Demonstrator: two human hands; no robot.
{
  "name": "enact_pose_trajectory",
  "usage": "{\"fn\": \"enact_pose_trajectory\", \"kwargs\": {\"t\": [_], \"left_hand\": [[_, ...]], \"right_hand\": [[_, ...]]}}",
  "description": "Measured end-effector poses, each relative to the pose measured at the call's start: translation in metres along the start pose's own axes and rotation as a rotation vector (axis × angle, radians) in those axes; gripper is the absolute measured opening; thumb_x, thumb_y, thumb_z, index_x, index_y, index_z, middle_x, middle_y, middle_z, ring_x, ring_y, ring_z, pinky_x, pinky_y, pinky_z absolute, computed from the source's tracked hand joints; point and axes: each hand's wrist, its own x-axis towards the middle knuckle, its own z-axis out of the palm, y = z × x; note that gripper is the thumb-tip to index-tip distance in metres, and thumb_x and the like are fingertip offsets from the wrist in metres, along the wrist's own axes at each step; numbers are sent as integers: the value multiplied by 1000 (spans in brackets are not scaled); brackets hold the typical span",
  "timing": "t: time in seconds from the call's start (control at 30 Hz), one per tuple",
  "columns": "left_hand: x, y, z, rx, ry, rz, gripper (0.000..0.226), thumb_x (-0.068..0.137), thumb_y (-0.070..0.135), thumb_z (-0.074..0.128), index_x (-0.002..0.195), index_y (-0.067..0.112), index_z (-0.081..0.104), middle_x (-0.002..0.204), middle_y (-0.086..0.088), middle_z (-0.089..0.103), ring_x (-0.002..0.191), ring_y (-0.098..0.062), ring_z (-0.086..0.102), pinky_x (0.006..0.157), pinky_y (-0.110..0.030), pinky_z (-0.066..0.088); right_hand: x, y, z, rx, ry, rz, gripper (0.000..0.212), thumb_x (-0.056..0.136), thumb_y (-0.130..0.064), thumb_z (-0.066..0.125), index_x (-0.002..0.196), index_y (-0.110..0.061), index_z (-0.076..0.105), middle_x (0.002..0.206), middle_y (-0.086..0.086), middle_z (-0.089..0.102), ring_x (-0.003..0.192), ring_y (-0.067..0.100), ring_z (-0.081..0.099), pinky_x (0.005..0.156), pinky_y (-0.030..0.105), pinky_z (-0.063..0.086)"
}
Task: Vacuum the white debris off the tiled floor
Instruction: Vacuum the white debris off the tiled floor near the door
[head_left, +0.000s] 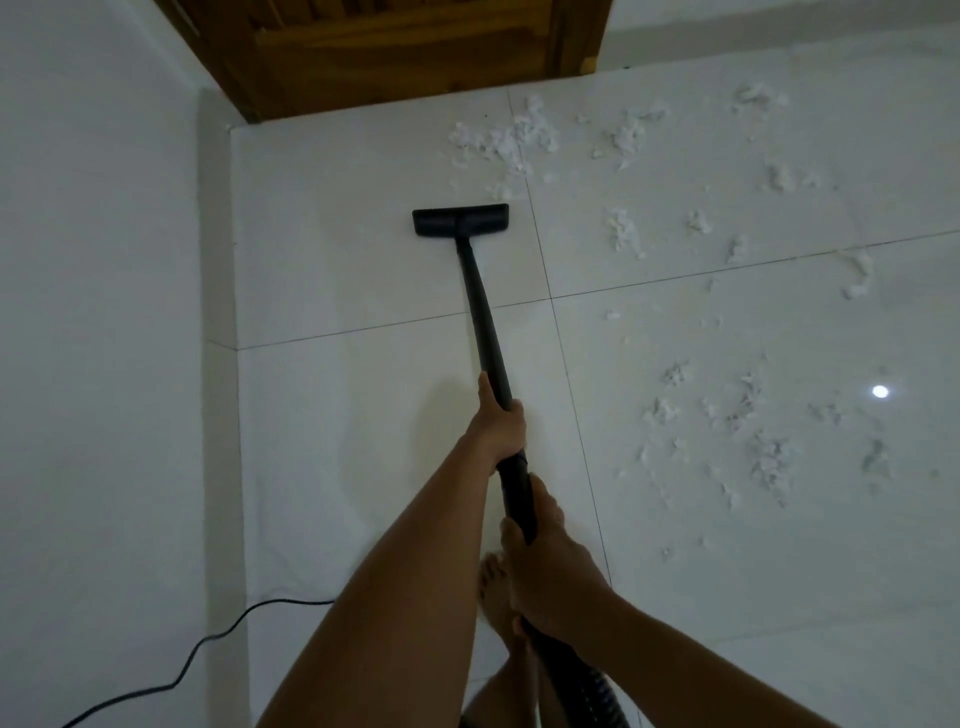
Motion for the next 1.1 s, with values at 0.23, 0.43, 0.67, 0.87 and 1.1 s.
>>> {"fn": "enact_pose_trajectory", "kwargs": {"t": [0.23, 0.43, 0.67, 0.87, 1.1], "left_hand": [[23, -17, 8, 31, 21, 31, 70, 107, 38, 33, 154, 44, -18, 124, -15, 59, 77, -20, 61, 88, -45, 57], [36, 11, 1, 15, 31, 37, 70, 107, 36, 33, 155, 43, -18, 124, -15, 59, 76, -19, 61, 83, -42, 58], [52, 41, -17, 28, 39, 22, 71, 107, 36, 35, 154, 44, -17, 124, -17, 60, 82, -23, 62, 93, -48, 56], [70, 59, -22, 20, 51, 20, 71, 106, 37, 35, 154, 45, -17, 117, -16, 62, 78, -21, 60, 92, -48, 56], [90, 79, -29, 12, 60, 31, 71, 106, 37, 35, 154, 46, -16, 119, -14, 61, 77, -20, 60, 91, -48, 57]], "right_hand": [[20, 18, 11, 24, 1, 30, 66, 87, -61, 25, 113, -84, -31, 156, 17, 41, 140, 45, 43, 112, 64, 39], [39, 4, -9, -11, 34, -96, 100, 49, -97, -19, 140, -58, -8, 151, 6, 46, 137, 30, 50, 112, 56, 41], [74, -9, -9, 28, -10, 3, 81, 44, -95, -17, 122, -80, -32, 135, 20, 61, 128, 40, 58, 111, 63, 39], [76, -34, -35, -38, -43, -14, 63, 82, -69, 14, 132, -73, -23, 78, 11, 72, 90, 33, 74, 103, 55, 50], [93, -49, -55, 1, -67, -17, 58, 95, -59, 24, 135, -71, -16, 76, 6, 72, 72, 27, 74, 86, 52, 60]]}}
